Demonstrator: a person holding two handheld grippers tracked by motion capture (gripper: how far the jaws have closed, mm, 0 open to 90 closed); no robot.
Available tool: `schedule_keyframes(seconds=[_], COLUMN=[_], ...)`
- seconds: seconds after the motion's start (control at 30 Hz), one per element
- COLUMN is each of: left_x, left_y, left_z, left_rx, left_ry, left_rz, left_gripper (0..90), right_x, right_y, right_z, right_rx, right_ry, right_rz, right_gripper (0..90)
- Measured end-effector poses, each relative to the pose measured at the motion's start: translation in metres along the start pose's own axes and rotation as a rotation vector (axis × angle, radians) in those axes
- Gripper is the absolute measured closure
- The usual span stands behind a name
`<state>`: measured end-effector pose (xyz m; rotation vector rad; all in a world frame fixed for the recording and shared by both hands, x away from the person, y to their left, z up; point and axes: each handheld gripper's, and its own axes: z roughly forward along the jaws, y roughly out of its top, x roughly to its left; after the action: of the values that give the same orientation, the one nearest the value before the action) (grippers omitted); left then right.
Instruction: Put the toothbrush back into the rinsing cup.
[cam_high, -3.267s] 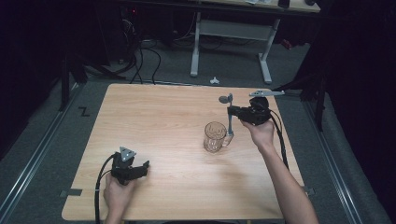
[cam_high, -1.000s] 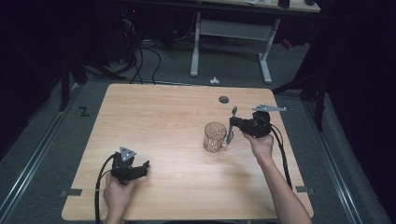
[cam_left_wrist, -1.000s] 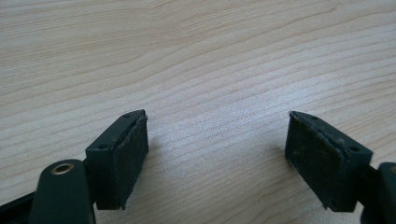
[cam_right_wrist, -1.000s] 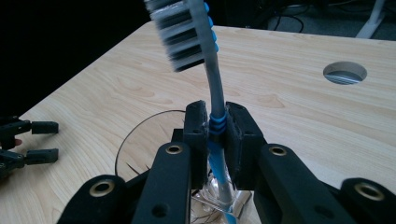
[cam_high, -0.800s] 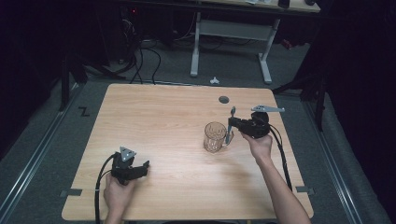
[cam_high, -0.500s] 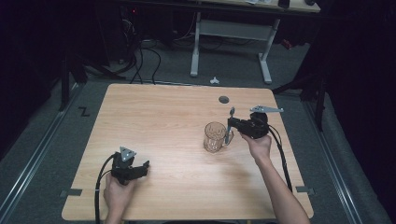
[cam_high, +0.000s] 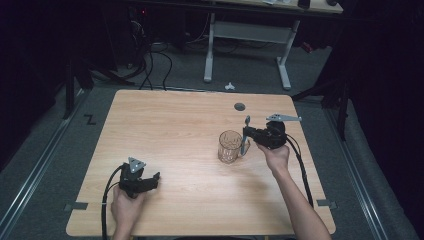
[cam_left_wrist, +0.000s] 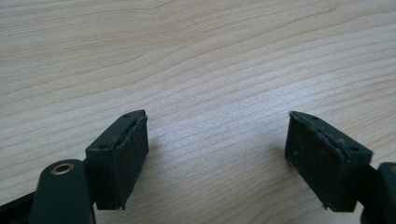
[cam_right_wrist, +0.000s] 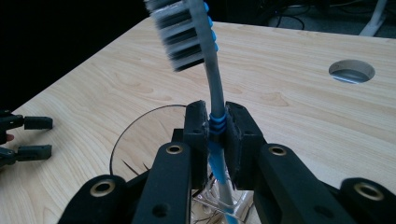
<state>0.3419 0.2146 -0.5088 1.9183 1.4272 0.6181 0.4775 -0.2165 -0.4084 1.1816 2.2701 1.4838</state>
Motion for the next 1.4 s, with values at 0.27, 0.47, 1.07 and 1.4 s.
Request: schedule_keyframes(seconds=[0.27, 0.47, 1.07, 1.4], left_x=[0.0, 0.0, 0.0, 0.0], left_y=[0.0, 0.0, 0.0, 0.0], left_z=[0.0, 0.0, 0.0, 0.0], left_rx=[0.0, 0.0, 0.0, 0.0], left_ry=[0.0, 0.0, 0.0, 0.0], left_rz=[0.0, 0.0, 0.0, 0.0], left_gripper=[22.0, 22.0, 22.0, 22.0], right_x=[0.0, -0.006, -0.007, -0.005], right_y=[-0.003, -0.01, -0.012, -0.01], right_z=[0.0, -0.001, 0.005, -0.004], right_rx=[0.002, 0.012, 0.051, 0.046], right_ry=[-0.004, -0.004, 0.007, -0.019], right_rz=[-0.014, 0.015, 0.033, 0.024], right_gripper=[79.9, 79.7, 56.5, 50.2])
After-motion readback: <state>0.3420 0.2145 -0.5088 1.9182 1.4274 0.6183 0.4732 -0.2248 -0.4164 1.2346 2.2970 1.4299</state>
